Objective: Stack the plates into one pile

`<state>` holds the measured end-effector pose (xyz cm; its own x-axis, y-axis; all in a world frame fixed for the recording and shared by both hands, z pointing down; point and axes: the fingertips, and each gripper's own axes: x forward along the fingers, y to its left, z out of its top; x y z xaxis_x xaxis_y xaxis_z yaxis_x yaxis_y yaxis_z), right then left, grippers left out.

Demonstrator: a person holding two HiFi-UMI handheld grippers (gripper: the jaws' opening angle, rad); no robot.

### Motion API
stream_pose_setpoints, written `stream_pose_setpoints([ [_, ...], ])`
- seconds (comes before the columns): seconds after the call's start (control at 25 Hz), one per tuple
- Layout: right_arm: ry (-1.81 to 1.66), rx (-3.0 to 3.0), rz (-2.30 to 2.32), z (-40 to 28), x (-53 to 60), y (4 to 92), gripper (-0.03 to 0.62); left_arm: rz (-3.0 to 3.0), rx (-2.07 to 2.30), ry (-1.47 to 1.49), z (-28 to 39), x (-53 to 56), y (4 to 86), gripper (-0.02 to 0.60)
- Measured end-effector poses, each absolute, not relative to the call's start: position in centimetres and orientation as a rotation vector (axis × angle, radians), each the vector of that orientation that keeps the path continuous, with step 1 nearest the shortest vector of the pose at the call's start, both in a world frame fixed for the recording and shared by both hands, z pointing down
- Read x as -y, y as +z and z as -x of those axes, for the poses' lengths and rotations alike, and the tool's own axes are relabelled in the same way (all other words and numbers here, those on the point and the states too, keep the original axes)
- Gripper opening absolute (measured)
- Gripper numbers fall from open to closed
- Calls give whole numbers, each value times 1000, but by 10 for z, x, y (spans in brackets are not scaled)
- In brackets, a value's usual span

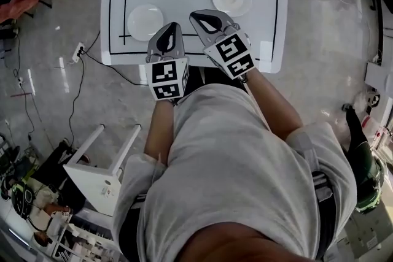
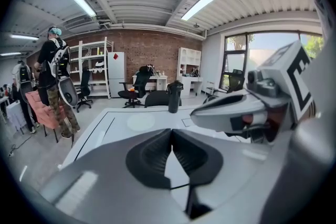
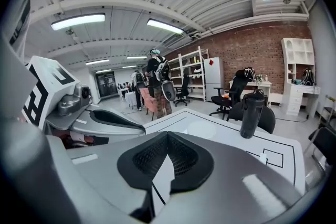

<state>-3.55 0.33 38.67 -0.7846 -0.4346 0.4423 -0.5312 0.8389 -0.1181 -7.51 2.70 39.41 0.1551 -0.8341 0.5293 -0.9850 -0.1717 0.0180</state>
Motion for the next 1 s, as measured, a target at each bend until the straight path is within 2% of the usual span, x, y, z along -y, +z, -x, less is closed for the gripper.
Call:
stream_pose_setpoints([
  [0.4,419,2397,-655,66,3,435,0,-2175,1491,639,97,-3,429,2],
  [0.68,579,2327,-600,128,-5,465,0,-2098,1429,650,166,-11,467,2],
  [1.0,471,2245,-625,180,4,499,0,-1925,1382,676,254,-15,517,2],
])
